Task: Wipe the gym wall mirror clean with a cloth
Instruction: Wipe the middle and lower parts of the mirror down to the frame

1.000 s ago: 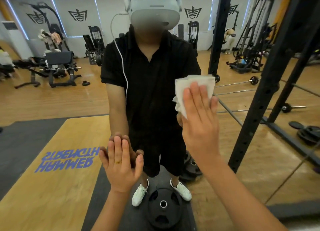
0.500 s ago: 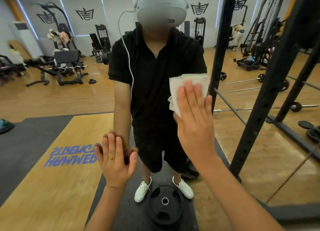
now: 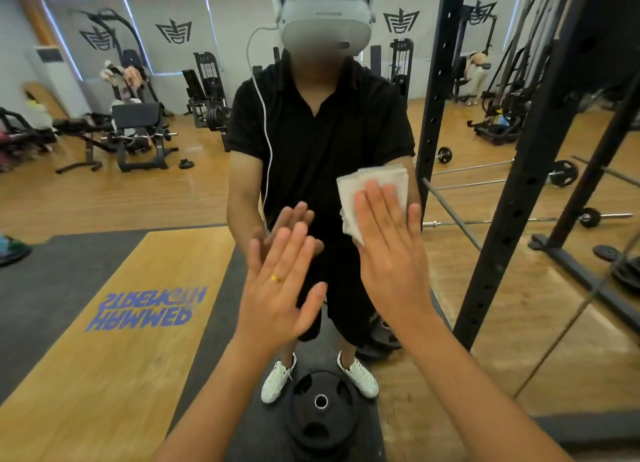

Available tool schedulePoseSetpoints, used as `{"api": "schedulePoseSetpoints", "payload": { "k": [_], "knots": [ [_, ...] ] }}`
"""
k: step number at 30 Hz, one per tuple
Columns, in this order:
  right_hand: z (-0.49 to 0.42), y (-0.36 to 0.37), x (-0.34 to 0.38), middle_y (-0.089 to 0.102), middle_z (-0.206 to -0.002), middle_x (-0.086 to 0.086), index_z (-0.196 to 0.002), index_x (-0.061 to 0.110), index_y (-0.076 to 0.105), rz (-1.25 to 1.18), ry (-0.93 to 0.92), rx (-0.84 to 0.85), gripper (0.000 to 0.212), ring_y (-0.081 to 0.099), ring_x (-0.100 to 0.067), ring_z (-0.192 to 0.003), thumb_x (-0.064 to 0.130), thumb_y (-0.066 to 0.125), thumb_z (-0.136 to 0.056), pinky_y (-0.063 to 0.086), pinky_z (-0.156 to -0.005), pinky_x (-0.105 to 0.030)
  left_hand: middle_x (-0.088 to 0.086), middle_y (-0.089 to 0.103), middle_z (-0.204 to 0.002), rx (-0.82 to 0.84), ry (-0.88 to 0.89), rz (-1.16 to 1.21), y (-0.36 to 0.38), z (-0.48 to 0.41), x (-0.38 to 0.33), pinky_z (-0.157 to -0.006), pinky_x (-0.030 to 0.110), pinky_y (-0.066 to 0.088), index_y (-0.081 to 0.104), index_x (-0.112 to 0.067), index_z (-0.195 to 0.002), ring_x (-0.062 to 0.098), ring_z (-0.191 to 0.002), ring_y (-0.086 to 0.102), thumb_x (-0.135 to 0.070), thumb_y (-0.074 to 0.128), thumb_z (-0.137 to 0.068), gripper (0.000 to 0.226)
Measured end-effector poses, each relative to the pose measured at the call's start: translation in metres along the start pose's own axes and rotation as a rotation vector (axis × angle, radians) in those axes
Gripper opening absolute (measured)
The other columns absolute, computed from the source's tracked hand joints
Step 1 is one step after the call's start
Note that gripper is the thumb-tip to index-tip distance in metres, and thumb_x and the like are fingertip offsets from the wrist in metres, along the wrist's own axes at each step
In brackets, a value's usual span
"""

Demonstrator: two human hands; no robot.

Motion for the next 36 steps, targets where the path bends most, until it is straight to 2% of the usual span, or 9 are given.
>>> {"api": "schedulePoseSetpoints", "payload": {
  "k": [3,6,9,13,20,24,27,31,36],
  "knots": [
    [-0.041,-0.018,-0.011,0.024,-0.166,-0.014,-0.159,0.004,0.021,-0.037,0.022,-0.062,0.068,0.009,-0.022,-0.156,0.002,0.053,-0.099,-0.001,-0.129,-0.045,0.002,0.018,-0.172,-0.075,-0.009,-0.178,0.021,-0.006,-0.002,-0.129,0.050,0.005,0.028,-0.012,-0.162,0.021,-0.159,0.017,-0.037,0.055,-0.102,0.070],
    [-0.053,-0.023,-0.018,0.017,-0.167,-0.011,-0.159,0.002,0.023,-0.097,0.027,-0.090,0.067,0.007,-0.024,-0.156,0.001,0.054,-0.099,0.001,-0.129,-0.046,0.002,0.021,-0.171,-0.136,0.007,-0.235,0.026,-0.006,-0.003,-0.129,0.049,0.008,0.030,-0.013,-0.162,0.021,-0.158,0.019,-0.035,0.055,-0.101,0.070],
    [-0.009,-0.008,-0.012,0.013,-0.168,-0.010,-0.162,0.006,0.014,-0.109,0.054,-0.040,0.074,0.003,-0.024,-0.158,0.002,0.055,-0.100,0.004,-0.129,-0.046,0.002,0.020,-0.172,-0.131,0.004,-0.241,0.026,-0.005,-0.003,-0.129,0.049,0.008,0.033,-0.012,-0.160,0.020,-0.158,0.018,-0.035,0.053,-0.103,0.066],
    [0.033,-0.002,-0.024,0.020,-0.168,-0.010,-0.164,0.011,0.011,-0.029,-0.036,0.032,0.073,0.007,-0.022,-0.159,0.005,0.049,-0.102,0.005,-0.130,-0.045,0.001,0.019,-0.172,-0.127,-0.012,-0.261,0.026,-0.005,-0.003,-0.130,0.048,0.007,0.037,-0.009,-0.156,0.020,-0.159,0.016,-0.036,0.052,-0.103,0.061],
    [-0.054,-0.033,-0.047,0.018,-0.167,-0.011,-0.160,0.003,0.023,-0.087,0.036,-0.089,0.070,0.011,-0.026,-0.157,0.000,0.055,-0.097,-0.001,-0.129,-0.046,0.001,0.018,-0.172,-0.132,-0.008,-0.270,0.025,0.000,-0.001,-0.130,0.047,0.006,0.029,-0.014,-0.162,0.020,-0.159,0.016,-0.035,0.055,-0.101,0.069],
    [-0.002,-0.019,-0.045,0.011,-0.168,-0.010,-0.163,0.010,0.008,-0.111,0.109,-0.035,0.075,0.003,-0.026,-0.158,0.006,0.048,-0.100,-0.001,-0.129,-0.046,0.003,0.019,-0.172,-0.134,-0.005,-0.276,0.026,0.001,-0.001,-0.130,0.048,0.006,0.029,-0.012,-0.162,0.021,-0.159,0.017,-0.035,0.055,-0.100,0.071],
    [0.044,-0.012,-0.054,0.012,-0.169,-0.007,-0.165,0.015,0.003,-0.031,0.058,0.042,0.081,0.003,-0.023,-0.159,0.006,0.048,-0.098,0.001,-0.130,-0.045,0.002,0.017,-0.172,-0.137,0.001,-0.275,0.029,-0.002,-0.004,-0.130,0.048,0.005,0.027,-0.012,-0.162,0.021,-0.159,0.014,-0.036,0.052,-0.102,0.069],
    [-0.007,-0.031,-0.072,0.022,-0.167,-0.012,-0.161,0.009,0.015,-0.057,0.077,-0.021,0.069,0.008,-0.023,-0.157,0.005,0.044,-0.099,-0.002,-0.129,-0.044,0.002,0.017,-0.172,-0.133,0.003,-0.274,0.027,-0.001,-0.001,-0.130,0.048,0.006,0.027,-0.013,-0.163,0.021,-0.159,0.014,-0.036,0.051,-0.103,0.069],
    [-0.054,-0.047,-0.084,0.018,-0.168,-0.014,-0.161,0.005,0.019,-0.132,0.138,-0.114,0.064,0.010,-0.031,-0.157,0.005,0.043,-0.102,-0.001,-0.129,-0.045,0.002,0.020,-0.172,-0.151,-0.003,-0.265,0.029,0.002,-0.001,-0.129,0.048,0.008,0.029,-0.013,-0.162,0.021,-0.159,0.017,-0.035,0.052,-0.102,0.068]
  ]
}}
Point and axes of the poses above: each hand's wrist, its own z-axis away from the middle knuckle, its own y-axis out of the palm, x = y × z, the point moved 4 cm from there along -z, towards the middle knuckle
